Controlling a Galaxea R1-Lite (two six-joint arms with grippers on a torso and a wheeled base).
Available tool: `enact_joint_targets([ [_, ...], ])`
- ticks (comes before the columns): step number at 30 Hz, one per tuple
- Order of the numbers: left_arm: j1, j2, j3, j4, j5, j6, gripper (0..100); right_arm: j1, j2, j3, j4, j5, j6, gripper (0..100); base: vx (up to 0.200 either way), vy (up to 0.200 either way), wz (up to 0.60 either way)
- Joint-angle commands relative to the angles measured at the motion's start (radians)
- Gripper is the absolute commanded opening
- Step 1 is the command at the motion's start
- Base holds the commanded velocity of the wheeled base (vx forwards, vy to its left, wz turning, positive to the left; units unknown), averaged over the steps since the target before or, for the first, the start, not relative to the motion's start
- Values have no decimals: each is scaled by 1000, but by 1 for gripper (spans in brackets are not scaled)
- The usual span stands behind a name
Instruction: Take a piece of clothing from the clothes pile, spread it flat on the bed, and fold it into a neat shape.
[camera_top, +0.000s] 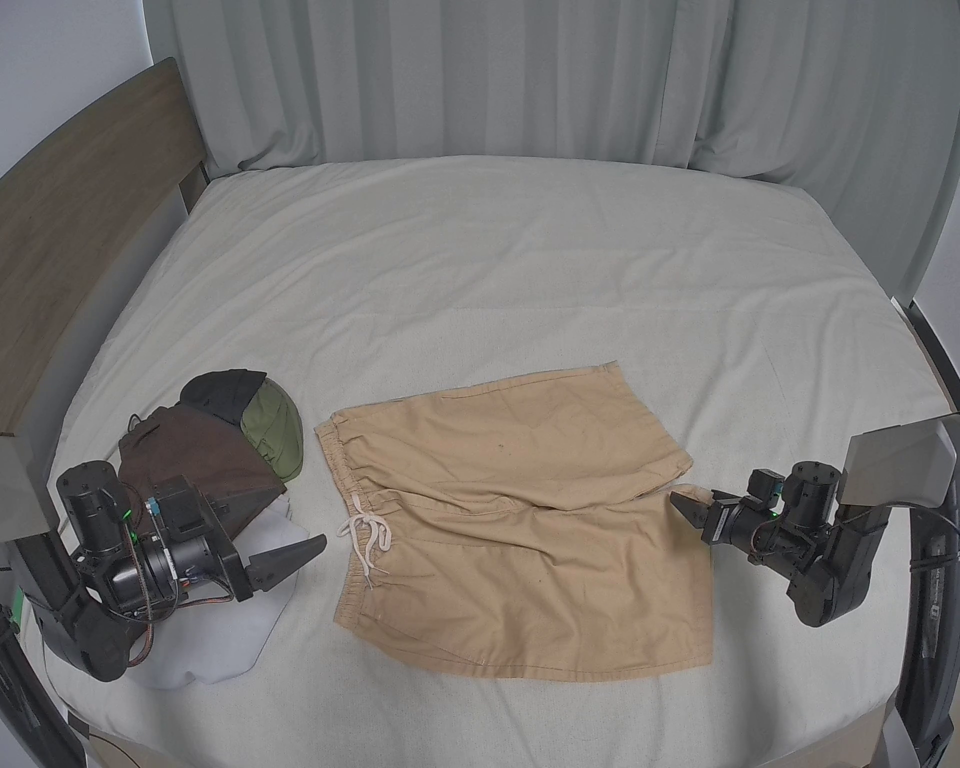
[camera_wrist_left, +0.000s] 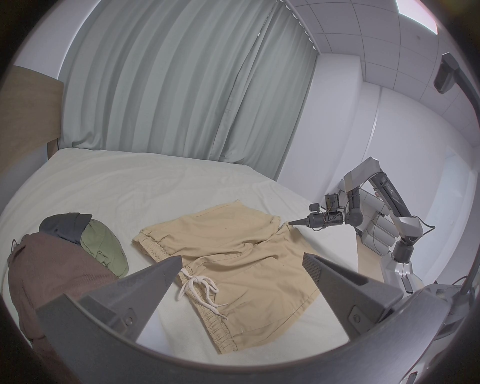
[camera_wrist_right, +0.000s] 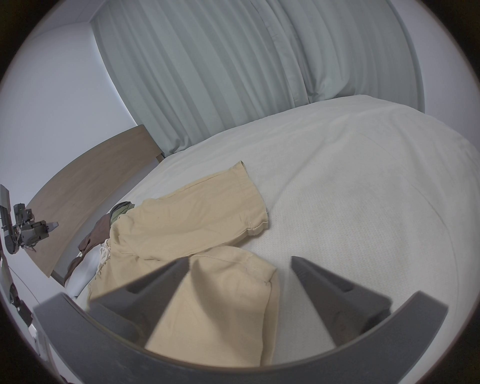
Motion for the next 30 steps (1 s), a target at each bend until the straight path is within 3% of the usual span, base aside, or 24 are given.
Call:
enact_joint_targets([
  [1,0,5,0,0,1,0,100,5,-23,7,0,2,0,100,0,0,0],
  [10,0,17,10,0,1,0,100,42,-143,75,1,16,0,100,0,0,0],
  [20,2,19,13,0,-1,-1,100,114,-251,216,1,120,-2,100,0,0,0],
  [30,2,25,14,0,-1,2,100,183,-287,299,1,151,-4,100,0,0,0],
])
